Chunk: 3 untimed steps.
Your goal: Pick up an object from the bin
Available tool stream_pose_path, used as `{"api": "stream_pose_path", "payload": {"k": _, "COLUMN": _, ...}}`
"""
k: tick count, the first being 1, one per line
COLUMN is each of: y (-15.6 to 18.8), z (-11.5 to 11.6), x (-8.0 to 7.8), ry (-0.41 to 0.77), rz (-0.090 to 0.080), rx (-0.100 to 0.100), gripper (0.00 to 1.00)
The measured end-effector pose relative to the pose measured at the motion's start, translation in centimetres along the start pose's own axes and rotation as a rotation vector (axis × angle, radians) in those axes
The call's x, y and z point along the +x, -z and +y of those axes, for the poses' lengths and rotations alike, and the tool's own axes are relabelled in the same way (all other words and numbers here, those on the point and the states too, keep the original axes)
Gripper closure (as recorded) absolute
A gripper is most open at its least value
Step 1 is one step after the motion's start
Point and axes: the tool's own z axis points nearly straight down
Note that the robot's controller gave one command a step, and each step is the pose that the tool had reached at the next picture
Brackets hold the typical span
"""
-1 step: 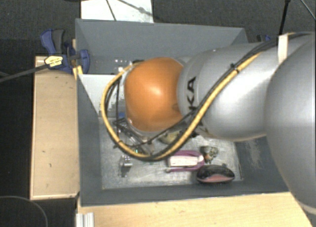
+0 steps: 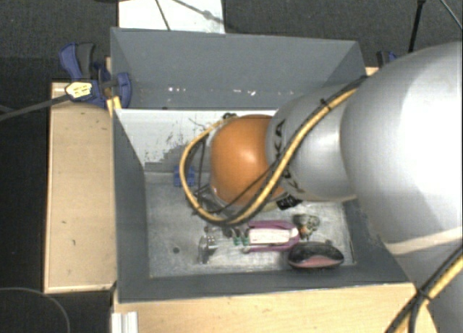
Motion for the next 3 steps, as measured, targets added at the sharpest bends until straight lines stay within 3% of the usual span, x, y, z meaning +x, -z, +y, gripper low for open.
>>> {"api": "stream_pose_path", "payload": {"k": 1, "y": 7.6, "z": -6.0, "x": -0.7, "ry": 0.170, "rz": -0.011, "rx": 0.001, "gripper": 0.00}}
{"api": "stream_pose_path", "payload": {"k": 2, "y": 7.7, "z": -12.1, "x": 2.0, "ry": 0.178, "rz": -0.002, "rx": 0.002, "gripper": 0.00}}
{"api": "stream_pose_path", "payload": {"k": 3, "y": 0.4, "z": -13.5, "x": 4.0, "ry": 0.035, "rz": -0.009, "rx": -0.001, "gripper": 0.00}}
